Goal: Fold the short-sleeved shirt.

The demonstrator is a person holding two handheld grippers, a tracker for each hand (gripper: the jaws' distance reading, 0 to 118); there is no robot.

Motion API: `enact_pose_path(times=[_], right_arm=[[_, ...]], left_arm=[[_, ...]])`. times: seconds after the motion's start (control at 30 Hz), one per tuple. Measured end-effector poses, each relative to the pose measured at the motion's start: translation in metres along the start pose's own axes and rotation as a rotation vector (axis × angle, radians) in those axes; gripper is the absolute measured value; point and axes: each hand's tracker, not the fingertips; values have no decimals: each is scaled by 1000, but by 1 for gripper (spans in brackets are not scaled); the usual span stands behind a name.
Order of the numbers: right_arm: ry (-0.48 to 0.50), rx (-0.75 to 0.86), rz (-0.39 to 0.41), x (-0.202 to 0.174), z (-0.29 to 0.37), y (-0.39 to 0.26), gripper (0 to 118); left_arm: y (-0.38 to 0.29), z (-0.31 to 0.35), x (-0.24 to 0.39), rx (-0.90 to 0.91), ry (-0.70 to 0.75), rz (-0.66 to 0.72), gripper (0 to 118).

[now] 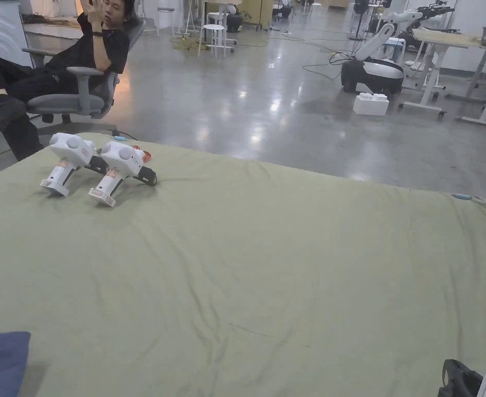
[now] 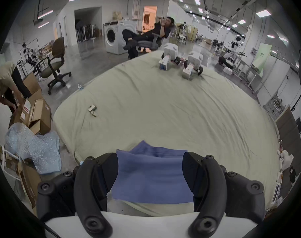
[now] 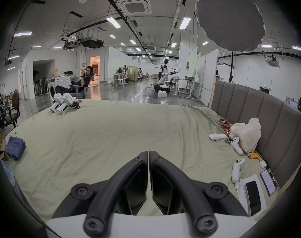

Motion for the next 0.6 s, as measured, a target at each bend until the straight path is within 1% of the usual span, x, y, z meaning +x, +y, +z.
enact_pose_path(times=[0.07, 0.13, 0.23, 0.33, 0.47, 0.6], right_arm=[[2, -1, -8, 0, 0, -2, 1], [4, -2, -20, 1, -1, -5, 1], [4, -2, -35, 1, -1, -8, 1], [0, -1, -54, 2, -3, -11, 1], [-6, 7, -80, 0, -5, -11, 1], [-8, 25, -97, -6, -9, -7, 1]], left_arm=[[-3, 3, 5, 27, -19, -27, 81], [-15, 13, 26, 106, -7, -97, 81], [-33, 15, 53, 200, -26, -192, 80], [-54, 13, 85, 256, -101, -228, 77], [-91, 8, 142, 306, -254, -246, 73], [-125, -1, 214, 328, -290, -285, 71]])
